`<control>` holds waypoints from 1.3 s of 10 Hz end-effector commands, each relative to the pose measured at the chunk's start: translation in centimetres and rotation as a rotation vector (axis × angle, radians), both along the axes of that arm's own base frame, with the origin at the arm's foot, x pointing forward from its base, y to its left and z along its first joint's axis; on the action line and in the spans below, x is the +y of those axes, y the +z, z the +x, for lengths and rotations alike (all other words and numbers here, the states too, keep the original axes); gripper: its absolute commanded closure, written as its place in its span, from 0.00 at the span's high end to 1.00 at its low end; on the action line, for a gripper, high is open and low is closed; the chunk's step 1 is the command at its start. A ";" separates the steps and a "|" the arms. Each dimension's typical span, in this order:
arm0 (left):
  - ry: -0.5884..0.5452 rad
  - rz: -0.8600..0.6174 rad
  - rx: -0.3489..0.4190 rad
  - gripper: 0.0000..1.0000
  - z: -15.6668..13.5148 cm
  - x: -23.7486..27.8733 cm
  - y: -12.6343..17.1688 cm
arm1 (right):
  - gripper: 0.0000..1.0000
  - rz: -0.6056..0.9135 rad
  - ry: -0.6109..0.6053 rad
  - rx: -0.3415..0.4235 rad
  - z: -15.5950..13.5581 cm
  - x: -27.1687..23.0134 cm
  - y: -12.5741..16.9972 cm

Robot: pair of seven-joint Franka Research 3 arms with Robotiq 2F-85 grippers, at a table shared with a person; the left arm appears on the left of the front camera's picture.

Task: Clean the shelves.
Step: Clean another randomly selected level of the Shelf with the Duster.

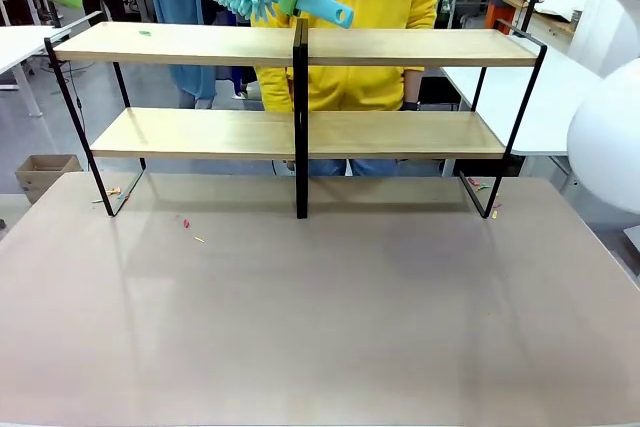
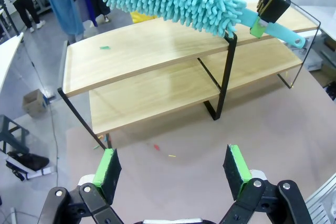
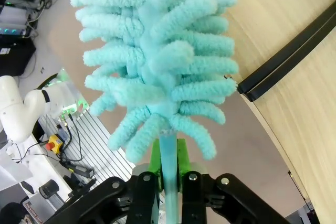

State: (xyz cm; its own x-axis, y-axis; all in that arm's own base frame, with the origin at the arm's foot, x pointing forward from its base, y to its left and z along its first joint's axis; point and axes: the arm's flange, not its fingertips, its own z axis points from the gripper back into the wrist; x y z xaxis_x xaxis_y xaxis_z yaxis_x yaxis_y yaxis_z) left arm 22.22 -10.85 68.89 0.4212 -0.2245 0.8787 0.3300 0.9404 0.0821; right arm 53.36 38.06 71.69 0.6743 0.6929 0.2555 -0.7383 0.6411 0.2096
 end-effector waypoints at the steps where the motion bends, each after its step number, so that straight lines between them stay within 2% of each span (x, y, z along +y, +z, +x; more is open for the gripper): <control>1: -0.004 -0.004 -0.001 1.00 -0.1 0.1 0.0 | 0.12 -0.012 -0.014 -0.041 0.5 1.2 -0.2; 3: -0.004 -0.004 -0.001 1.00 -0.1 0.1 0.0 | 0.12 -0.021 -0.004 -0.052 2.6 4.7 -1.3; 6: -0.004 -0.004 -0.001 1.00 -0.1 0.1 0.0 | 0.12 -0.078 -0.020 -0.040 4.8 8.0 -1.4; 13: -0.004 -0.004 -0.001 1.00 -0.1 0.1 0.0 | 0.12 -0.196 -0.017 -0.055 6.0 10.5 -0.3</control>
